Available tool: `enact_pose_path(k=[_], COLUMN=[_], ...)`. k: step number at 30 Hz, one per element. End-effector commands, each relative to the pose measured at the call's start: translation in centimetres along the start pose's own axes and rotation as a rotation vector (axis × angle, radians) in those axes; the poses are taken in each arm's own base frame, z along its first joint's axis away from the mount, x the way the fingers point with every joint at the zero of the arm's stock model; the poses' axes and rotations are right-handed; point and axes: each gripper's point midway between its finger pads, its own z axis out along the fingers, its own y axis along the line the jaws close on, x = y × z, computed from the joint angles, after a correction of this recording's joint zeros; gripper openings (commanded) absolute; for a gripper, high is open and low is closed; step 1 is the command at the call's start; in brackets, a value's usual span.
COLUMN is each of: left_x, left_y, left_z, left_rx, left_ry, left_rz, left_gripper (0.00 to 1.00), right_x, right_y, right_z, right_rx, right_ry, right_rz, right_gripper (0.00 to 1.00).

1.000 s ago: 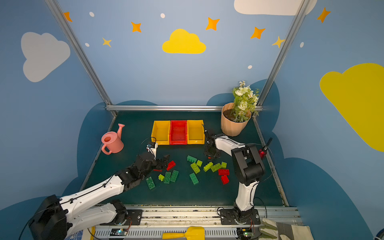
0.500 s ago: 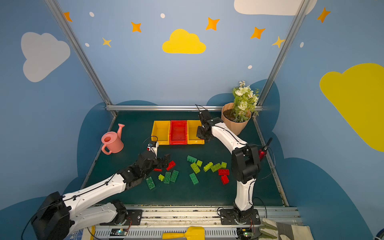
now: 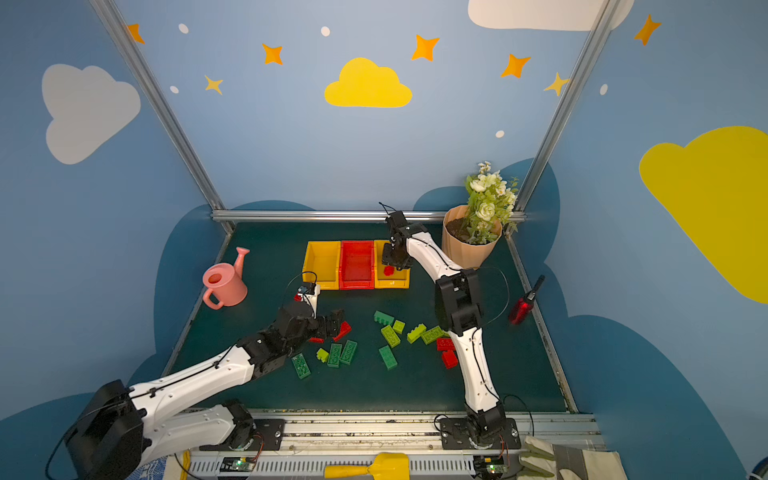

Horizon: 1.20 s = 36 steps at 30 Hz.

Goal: Sort the legos into containers by color
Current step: Place the lego in the container.

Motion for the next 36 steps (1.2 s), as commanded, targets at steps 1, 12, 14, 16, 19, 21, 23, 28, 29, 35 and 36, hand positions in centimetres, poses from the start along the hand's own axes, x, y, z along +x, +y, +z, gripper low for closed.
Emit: enact_pose_path(k=[1, 12, 14, 16, 19, 21, 23, 28, 29, 35, 36], left_x=[-1.4, -0.7, 0.1, 0.9, 2.0, 2.6, 2.9, 3.1, 3.0, 3.4, 3.4], left_y=[-1.0, -6.2, -7.5, -8.7, -10.4, -11.5, -12.4, -13.7, -13.8, -12.9, -12.6], left_z=[-0.1, -0.5, -0.6, -0.6, -0.7, -0.8, -0.9, -1.3, -1.4, -2.4, -2.5], left_rx=[0.034, 0.247, 0.269, 0.278, 0.298, 0.322, 0.346, 0.365, 0.368, 0.367, 0.362], left_ry=[-0.031, 0.021, 0.039, 0.058, 0.078, 0.083, 0.085, 0.084, 0.081, 0.066, 0.061], left_rz=[-0.004, 0.068, 0.113, 0.153, 0.196, 0.216, 0.226, 0.254, 0.256, 0.238, 0.233], left_gripper=[1.00, 1.00, 1.00, 1.00, 1.00, 1.00, 1.00, 1.00, 1.00, 1.00, 1.00], right_x=[-0.7, 5.6, 9.0, 12.8, 17.6, 20.2, 21.9, 24.7, 25.0, 25.6, 25.6], right_y=[0.5, -3.5, -6.2, -9.2, -12.9, -14.6, -15.8, -18.1, -18.5, -18.8, -18.8], right_z=[-1.7, -9.8, -10.6, -11.4, -12.8, -13.4, -14.0, -14.0, -13.8, -11.8, -11.4], right_rx=[-0.042, 0.071, 0.141, 0.217, 0.305, 0.337, 0.355, 0.413, 0.421, 0.388, 0.384], right_ry=[-0.005, -0.036, -0.006, 0.023, 0.038, 0.049, 0.047, 0.071, 0.074, 0.126, 0.137], right_rz=[-0.005, -0.055, -0.039, -0.006, 0.051, 0.083, 0.111, 0.157, 0.158, 0.121, 0.106], right_gripper=[0.60, 0.62, 0.62, 0.64, 0.71, 0.77, 0.86, 0.89, 0.90, 0.91, 0.91])
